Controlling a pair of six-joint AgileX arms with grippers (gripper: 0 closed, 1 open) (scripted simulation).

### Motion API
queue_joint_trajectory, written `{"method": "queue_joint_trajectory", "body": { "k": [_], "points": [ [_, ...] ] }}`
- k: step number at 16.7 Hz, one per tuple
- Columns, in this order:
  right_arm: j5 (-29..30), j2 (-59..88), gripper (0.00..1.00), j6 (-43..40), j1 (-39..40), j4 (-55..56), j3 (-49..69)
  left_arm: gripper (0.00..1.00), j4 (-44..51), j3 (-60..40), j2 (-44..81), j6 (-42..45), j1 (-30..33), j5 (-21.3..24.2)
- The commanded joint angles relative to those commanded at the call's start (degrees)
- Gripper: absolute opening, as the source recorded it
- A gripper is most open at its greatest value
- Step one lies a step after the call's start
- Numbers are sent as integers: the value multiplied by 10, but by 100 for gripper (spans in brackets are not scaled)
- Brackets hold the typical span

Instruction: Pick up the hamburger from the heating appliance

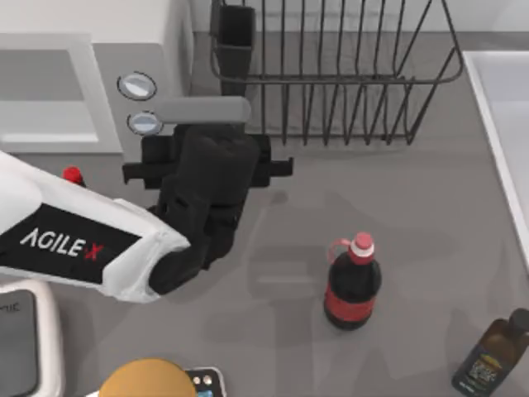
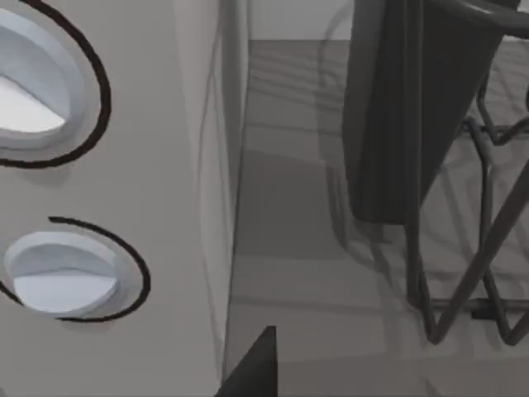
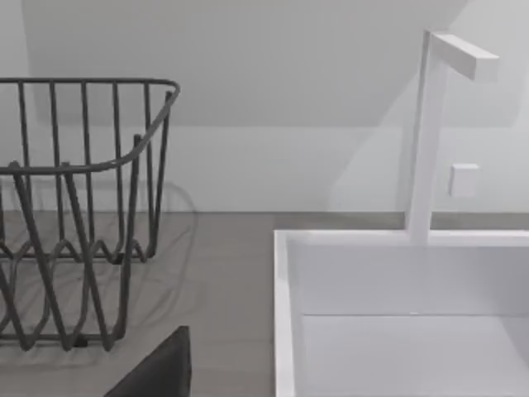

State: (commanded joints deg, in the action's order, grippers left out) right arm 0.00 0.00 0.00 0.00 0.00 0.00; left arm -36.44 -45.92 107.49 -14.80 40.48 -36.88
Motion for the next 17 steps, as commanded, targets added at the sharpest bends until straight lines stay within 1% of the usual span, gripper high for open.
{"method": "queue_joint_trajectory", "body": {
  "k": [3,5,7,11,17],
  "points": [
    [0,0,100,0,0,0,0,0,-110,26,71,0,4,4],
    [0,0,100,0,0,0,0,0,-157,41,106,0,5,7],
    [0,0,100,0,0,0,0,0,-180,50,125,0,4,9],
    [0,0,100,0,0,0,0,0,-182,51,126,0,4,9],
    [0,0,100,0,0,0,0,45,-182,51,126,0,4,9]
  ]
}}
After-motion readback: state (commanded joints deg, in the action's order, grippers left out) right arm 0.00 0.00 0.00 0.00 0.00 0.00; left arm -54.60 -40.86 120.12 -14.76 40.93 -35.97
